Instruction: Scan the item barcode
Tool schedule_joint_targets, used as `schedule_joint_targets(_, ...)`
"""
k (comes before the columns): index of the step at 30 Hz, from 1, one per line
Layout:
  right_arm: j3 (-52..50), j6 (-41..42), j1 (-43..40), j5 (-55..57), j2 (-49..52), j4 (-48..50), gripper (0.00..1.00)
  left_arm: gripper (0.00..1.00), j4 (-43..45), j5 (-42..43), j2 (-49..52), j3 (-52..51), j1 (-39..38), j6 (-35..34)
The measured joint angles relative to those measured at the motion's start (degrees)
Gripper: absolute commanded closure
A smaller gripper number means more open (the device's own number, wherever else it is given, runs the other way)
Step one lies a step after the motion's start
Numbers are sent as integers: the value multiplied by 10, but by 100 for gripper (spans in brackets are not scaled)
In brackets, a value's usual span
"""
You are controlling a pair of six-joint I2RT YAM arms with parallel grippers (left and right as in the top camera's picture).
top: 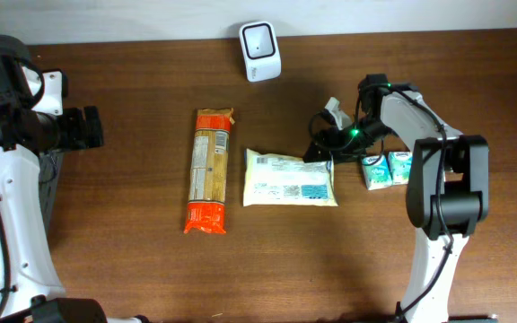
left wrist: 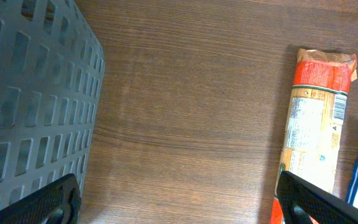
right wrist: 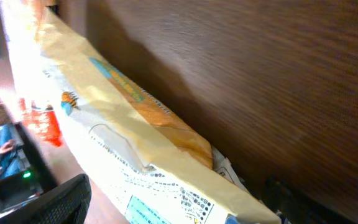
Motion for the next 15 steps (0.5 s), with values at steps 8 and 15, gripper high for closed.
schedule_joint_targets(8, -23, -28, 41, -57, 33, 27, 96, 1, 0, 0, 0, 0, 0, 0)
schedule_joint_targets(15, -25, 35, 49, -50, 40, 33, 96, 1, 0, 0, 0, 0, 0, 0)
